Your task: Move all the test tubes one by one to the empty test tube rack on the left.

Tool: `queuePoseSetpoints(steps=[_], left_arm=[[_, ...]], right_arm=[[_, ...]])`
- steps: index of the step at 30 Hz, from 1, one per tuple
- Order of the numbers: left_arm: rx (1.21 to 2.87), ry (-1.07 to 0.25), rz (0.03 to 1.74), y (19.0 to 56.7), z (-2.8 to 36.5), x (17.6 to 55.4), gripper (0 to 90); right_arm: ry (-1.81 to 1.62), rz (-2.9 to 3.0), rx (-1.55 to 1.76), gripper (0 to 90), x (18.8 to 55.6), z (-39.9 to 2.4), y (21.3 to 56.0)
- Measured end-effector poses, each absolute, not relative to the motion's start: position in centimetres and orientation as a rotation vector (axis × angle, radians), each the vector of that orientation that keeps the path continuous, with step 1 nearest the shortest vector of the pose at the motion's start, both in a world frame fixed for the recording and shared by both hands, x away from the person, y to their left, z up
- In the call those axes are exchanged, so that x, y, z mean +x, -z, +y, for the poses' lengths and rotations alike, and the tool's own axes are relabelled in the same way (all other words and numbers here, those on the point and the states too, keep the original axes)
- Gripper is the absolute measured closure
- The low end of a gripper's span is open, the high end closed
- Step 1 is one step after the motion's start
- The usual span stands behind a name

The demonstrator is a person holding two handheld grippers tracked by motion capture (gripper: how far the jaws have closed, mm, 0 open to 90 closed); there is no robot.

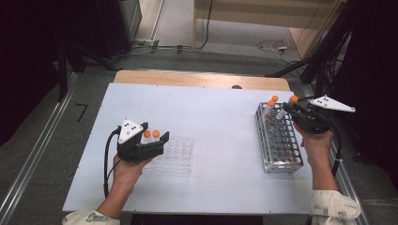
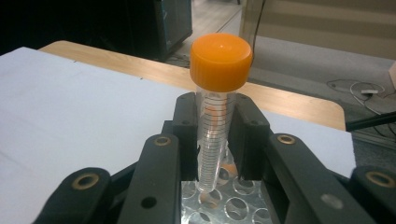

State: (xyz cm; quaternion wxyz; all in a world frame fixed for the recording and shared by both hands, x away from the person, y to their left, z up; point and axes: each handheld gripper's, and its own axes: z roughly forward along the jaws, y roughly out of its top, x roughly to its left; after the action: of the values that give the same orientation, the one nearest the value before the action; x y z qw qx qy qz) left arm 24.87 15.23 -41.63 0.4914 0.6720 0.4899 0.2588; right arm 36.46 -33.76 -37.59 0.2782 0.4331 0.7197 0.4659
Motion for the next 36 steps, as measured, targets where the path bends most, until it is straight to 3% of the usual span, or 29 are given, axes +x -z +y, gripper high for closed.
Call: queuePoseSetpoints(steps=[36], left_arm=[[1.653,-0.610,1.147,41.6,14.3,24.6,17.4]], right_arm=[[-1.340,2.165,0.941,71.6,32.4,-25.0,38.3]])
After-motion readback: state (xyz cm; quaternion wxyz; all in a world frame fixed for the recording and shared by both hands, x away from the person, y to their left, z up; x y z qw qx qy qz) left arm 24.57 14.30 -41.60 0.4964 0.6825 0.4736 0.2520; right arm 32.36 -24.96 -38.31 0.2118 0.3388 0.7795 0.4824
